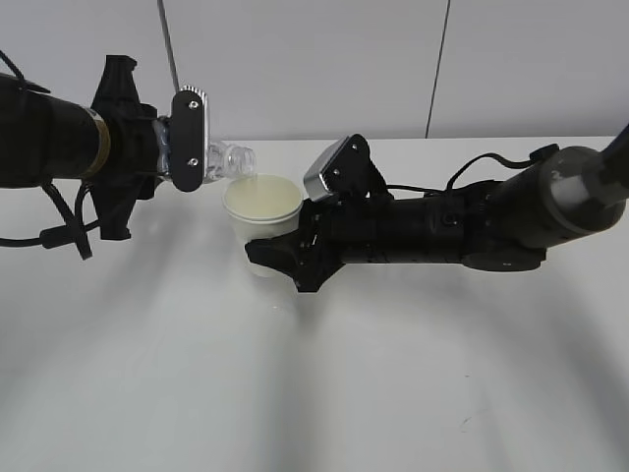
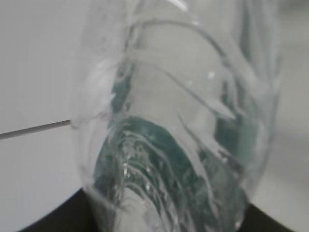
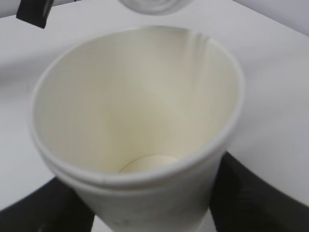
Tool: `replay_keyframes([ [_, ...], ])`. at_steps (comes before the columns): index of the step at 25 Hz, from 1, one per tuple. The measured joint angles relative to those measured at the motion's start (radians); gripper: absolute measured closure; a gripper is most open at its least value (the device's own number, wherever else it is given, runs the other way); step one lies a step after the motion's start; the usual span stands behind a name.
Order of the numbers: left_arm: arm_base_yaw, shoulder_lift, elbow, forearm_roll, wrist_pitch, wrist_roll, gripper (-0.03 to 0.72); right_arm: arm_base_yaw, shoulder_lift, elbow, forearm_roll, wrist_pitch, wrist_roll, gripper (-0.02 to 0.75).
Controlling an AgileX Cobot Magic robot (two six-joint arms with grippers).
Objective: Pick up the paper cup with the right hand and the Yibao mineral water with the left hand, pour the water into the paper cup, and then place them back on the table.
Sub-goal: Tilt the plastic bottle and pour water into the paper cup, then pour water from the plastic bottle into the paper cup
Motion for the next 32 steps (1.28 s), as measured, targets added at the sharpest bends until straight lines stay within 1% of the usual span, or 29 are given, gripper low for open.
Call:
replay_keyframes([
  [4,-0.001,0.0,0.0,0.028,0.008,0.0,0.38,0.0,0.0,0.0,-0.002,0.0,0.0,0.241],
  [10,-0.03,0.0,0.0,0.074,0.04,0.0,0.38,0.0,0.0,0.0,-0.002,0.0,0.002,0.241],
  [18,-0.041,0.004,0.0,0.119,0.08,0.0,0.383,0.0,0.0,0.0,-0.002,0.0,0.003,0.241],
  [32,-0.041,0.004,0.0,0.154,0.112,0.0,0.384,0.0,0.0,0.0,-0.002,0.0,0.003,0.241],
])
